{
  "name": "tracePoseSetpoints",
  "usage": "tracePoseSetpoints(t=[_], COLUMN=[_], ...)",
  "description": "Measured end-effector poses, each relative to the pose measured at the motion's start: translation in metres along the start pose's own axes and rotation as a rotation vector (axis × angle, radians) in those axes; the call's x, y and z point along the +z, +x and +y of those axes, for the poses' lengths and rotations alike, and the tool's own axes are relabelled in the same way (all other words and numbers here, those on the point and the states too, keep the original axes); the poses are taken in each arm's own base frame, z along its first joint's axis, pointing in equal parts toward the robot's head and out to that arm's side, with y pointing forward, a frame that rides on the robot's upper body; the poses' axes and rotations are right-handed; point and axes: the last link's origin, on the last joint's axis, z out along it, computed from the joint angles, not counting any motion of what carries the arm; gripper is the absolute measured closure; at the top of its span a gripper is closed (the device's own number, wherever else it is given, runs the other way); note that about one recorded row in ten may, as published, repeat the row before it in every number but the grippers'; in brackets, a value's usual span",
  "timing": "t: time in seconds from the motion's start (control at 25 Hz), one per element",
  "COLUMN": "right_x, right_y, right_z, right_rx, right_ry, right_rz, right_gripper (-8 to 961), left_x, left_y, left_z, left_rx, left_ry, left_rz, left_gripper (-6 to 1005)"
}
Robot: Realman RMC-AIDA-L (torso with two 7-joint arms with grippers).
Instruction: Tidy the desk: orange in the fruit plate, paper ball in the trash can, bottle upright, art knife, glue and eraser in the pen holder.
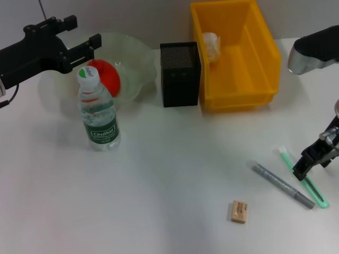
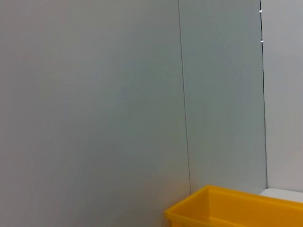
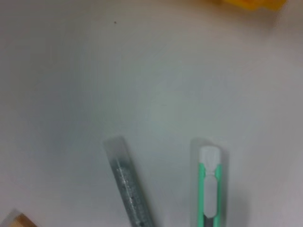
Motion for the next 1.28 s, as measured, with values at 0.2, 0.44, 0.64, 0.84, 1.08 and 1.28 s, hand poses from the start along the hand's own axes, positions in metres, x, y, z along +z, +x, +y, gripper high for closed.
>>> tracePoseSetpoints(t=[0.2,0.44,0.64,0.84,1.08,1.28], right_x=[0.002,0.004,0.006,0.008,0.011,0.011], right_y=[-0.008,-0.014,-0.014,-0.013,-0.012,-0.012], right_z=[0.002,0.006,0.007,0.007,0.006,0.005], right_rx=[-0.007,-0.019,-0.019,-0.016,-0.013,-0.011], right_ry=[0.0,-0.005,-0.006,-0.01,-0.008,-0.004], right_rz=[-0.008,0.005,0.01,0.019,0.02,0.01], right_gripper=[255,257,257,257,256,256], left_x=[0.001,0.003,0.003,0.003,0.003,0.002], left_y=[0.001,0.003,0.003,0.003,0.002,0.001], left_z=[0.0,-0.001,-0.001,-0.001,0.0,0.001], left_rx=[0.006,0.01,0.015,0.016,0.017,0.014], left_ry=[-0.001,-0.003,-0.003,-0.003,-0.007,-0.01], left_rz=[0.002,0.003,0.002,0.003,0.002,0.002], left_gripper=[314,314,313,313,313,313])
